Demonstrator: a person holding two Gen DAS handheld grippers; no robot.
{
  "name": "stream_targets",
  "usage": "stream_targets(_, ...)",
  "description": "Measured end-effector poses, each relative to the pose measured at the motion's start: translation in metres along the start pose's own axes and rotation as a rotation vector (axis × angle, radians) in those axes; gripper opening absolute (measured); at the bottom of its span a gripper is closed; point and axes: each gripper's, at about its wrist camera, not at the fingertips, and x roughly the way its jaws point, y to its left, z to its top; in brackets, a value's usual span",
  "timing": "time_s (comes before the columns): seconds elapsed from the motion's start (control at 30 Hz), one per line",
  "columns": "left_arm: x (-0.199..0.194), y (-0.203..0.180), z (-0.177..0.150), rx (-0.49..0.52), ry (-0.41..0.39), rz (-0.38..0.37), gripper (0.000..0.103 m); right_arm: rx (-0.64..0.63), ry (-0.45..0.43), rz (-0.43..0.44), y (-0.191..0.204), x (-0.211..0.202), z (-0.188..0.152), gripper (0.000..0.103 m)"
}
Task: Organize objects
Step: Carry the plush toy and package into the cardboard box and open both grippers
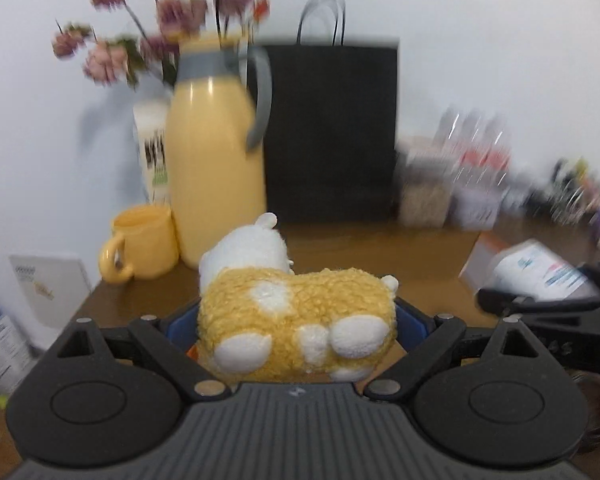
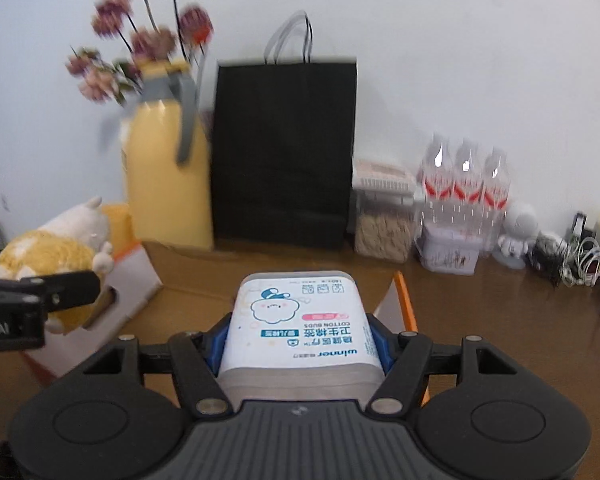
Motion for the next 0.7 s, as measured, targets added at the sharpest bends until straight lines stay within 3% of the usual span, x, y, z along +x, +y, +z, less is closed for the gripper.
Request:
stream_targets(0.13, 0.025, -0.001, -0.007, -0.024, 0.057, -0.007, 0.096, -0.005, 0.035, 0.0, 0.0, 0.023, -0.008, 0.064)
stream_targets(0.33, 0.026, -0.006, -0.014, -0.002, 0.034, -0.004, 0.103, -0.029, 0.076, -0.009, 0.005, 0.033, -0.017, 0.065)
stream_targets(0.37, 0.022, -0.006, -0.015, -0.002, 0.019, -0.001, 0.103, -0.024, 0.073, -0.011, 0.004, 0.032, -0.018, 0.067)
stream_targets(0.47, 0.011, -0.007, -0.014, 0.001, -0.021, 0.007, 0.103, 0.008, 0.05, -0.005, 0.0, 0.024, -0.017, 0.096)
stream_targets(0.7, -0.018, -0.003, -0.006, 0.004, -0.053, 0.012, 0.103, 0.026, 0.016, 0.005, -0.004, -0.007, -0.011, 0.097)
